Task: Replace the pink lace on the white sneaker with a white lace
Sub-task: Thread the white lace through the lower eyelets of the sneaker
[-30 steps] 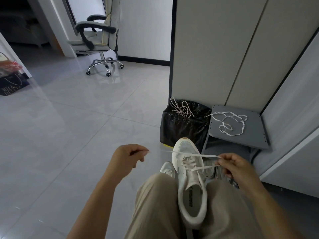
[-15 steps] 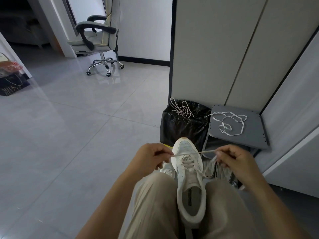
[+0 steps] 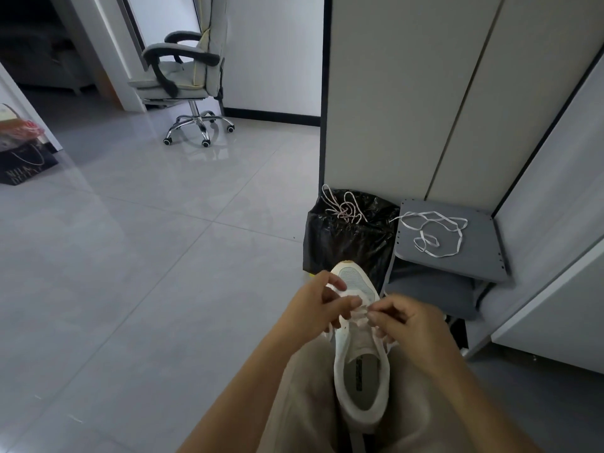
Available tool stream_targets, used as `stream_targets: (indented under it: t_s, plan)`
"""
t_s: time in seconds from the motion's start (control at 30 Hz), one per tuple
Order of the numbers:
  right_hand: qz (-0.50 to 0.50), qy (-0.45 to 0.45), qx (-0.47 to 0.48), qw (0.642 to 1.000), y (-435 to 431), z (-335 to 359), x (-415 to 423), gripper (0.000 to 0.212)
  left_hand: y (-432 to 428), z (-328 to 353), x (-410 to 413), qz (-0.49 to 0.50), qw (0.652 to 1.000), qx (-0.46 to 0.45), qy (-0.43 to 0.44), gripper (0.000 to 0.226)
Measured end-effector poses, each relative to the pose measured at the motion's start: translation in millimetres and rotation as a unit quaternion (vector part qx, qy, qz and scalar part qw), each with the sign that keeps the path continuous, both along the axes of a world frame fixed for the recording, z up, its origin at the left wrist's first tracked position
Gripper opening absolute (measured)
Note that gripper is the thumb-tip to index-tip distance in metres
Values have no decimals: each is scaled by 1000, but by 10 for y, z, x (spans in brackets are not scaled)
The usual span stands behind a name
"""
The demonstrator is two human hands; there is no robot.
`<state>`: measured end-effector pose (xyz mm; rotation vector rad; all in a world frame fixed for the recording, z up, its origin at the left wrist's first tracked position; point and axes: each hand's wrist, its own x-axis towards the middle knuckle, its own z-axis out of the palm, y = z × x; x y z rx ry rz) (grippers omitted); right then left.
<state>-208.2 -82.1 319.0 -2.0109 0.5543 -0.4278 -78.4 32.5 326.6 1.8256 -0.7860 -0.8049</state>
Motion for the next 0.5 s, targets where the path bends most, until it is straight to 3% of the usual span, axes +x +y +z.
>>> stream_targets:
  t_s: [0.1,0.17,0.3,0.5]
  plan:
    - [-8,42,-115,992,-36,-118,-18,4,85,-249,-140,-6,986,124,-108,46]
    - [18,73,-193,978,9,-230,1,4,128,-335,-277,21,979,145,-139,36]
    - [31,96,-343,934,134,-322,90,12,212,-436,-340,109,988,74,-75,23]
    - [23,75,-420,904,226,-317,232,28,274,-483,-350,135,991,8,-6,19]
